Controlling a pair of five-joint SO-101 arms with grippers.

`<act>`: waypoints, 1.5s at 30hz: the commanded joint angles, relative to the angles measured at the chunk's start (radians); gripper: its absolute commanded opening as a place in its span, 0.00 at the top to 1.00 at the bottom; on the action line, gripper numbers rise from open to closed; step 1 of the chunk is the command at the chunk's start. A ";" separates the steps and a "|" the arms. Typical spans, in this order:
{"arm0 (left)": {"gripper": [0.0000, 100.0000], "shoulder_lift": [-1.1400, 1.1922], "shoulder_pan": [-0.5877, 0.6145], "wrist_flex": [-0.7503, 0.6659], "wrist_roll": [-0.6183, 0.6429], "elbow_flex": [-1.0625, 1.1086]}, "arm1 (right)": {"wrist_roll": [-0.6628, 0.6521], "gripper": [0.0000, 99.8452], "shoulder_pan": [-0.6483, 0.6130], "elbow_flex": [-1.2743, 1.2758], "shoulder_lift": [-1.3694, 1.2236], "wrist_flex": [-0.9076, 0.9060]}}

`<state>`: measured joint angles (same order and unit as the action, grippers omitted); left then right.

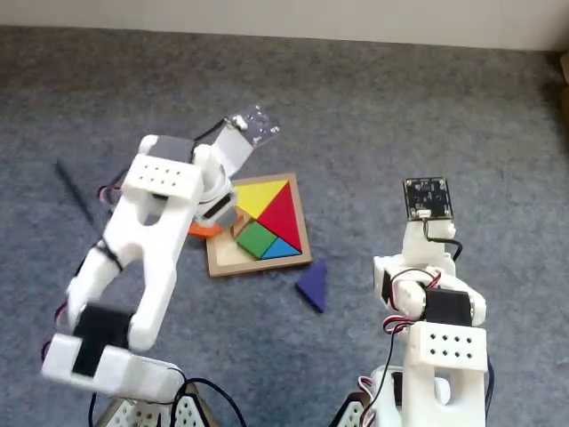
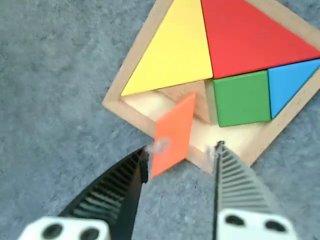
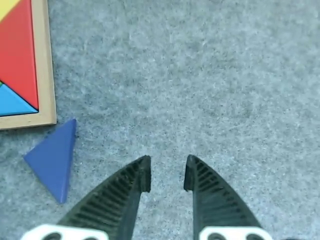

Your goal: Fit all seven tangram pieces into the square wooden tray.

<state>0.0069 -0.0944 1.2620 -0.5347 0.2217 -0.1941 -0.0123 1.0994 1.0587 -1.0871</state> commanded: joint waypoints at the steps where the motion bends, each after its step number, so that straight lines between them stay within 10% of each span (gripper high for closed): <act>1: 0.76 -0.127 -0.031 -0.046 0.002 0.077 | 0.002 0.89 0.015 -0.007 0.022 0.018; 13: 0.76 -0.097 -0.007 -0.405 -0.055 0.354 | 0.002 0.89 0.015 -0.007 0.022 0.018; 31: 0.76 -0.059 0.031 -0.618 -0.061 0.509 | 0.002 0.89 0.015 -0.007 0.022 0.016; 45: 0.97 -0.001 0.025 -0.621 -0.055 0.460 | 0.002 0.89 0.015 -0.005 0.022 0.015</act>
<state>0.0084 -0.0852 0.6544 -0.5854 0.7112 -0.1941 -0.0123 1.0994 1.0587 -1.0871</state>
